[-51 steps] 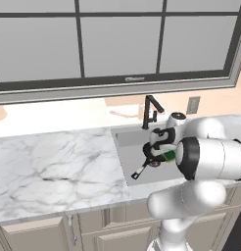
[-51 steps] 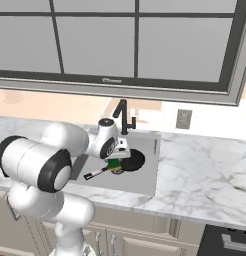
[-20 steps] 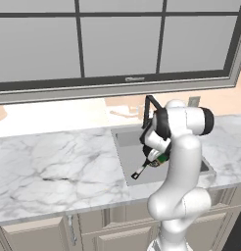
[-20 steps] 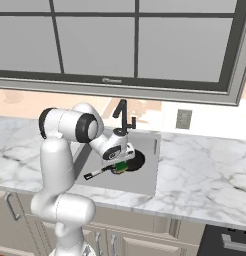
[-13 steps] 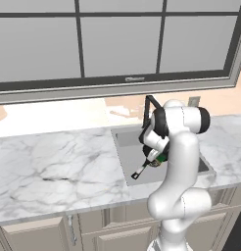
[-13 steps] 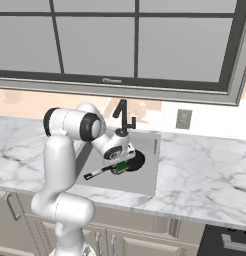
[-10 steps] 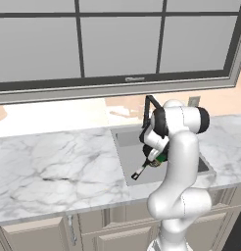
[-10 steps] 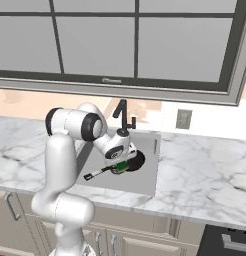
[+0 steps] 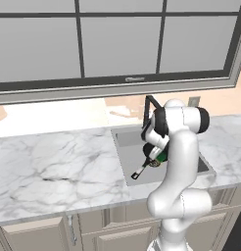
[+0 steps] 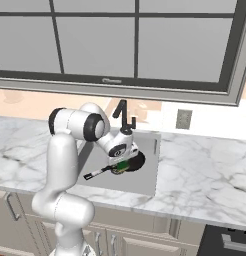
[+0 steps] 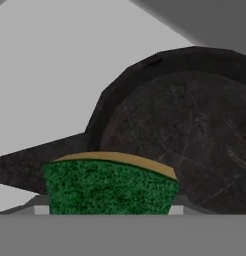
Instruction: Pick the pan and sponge and place them into the sink. Then turn on the water.
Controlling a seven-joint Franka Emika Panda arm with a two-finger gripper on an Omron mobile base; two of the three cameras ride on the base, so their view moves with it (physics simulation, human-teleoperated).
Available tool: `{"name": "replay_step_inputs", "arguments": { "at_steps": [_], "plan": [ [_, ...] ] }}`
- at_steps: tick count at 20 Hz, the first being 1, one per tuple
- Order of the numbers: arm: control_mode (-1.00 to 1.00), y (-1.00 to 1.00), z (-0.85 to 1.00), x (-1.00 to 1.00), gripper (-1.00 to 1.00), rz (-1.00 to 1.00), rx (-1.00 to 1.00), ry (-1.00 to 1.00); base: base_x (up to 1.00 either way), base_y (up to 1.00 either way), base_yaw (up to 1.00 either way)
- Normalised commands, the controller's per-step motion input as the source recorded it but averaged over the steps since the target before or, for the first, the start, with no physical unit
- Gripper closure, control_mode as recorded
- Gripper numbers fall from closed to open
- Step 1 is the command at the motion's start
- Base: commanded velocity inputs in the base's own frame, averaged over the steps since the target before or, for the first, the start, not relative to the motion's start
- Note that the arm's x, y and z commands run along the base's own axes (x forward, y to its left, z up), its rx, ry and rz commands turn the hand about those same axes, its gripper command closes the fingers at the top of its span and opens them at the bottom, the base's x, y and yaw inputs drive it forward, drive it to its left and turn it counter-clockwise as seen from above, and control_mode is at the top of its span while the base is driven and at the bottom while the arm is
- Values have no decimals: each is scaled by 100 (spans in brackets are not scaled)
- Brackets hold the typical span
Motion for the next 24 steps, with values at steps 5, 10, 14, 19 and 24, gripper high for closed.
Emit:
{"name": "replay_step_inputs", "arguments": {
  "at_steps": [5,10,14,19,24],
  "plan": [
    [-100,0,13,-14,-100,0,0,-18,0,0,0],
    [-100,0,39,-27,-100,0,0,-22,0,0,0],
    [-100,0,38,-32,-100,0,0,-22,0,0,0],
    [-100,0,19,-22,-100,0,0,-22,0,0,0],
    [-100,0,15,-14,-100,0,0,-22,0,0,0]
  ]
}}
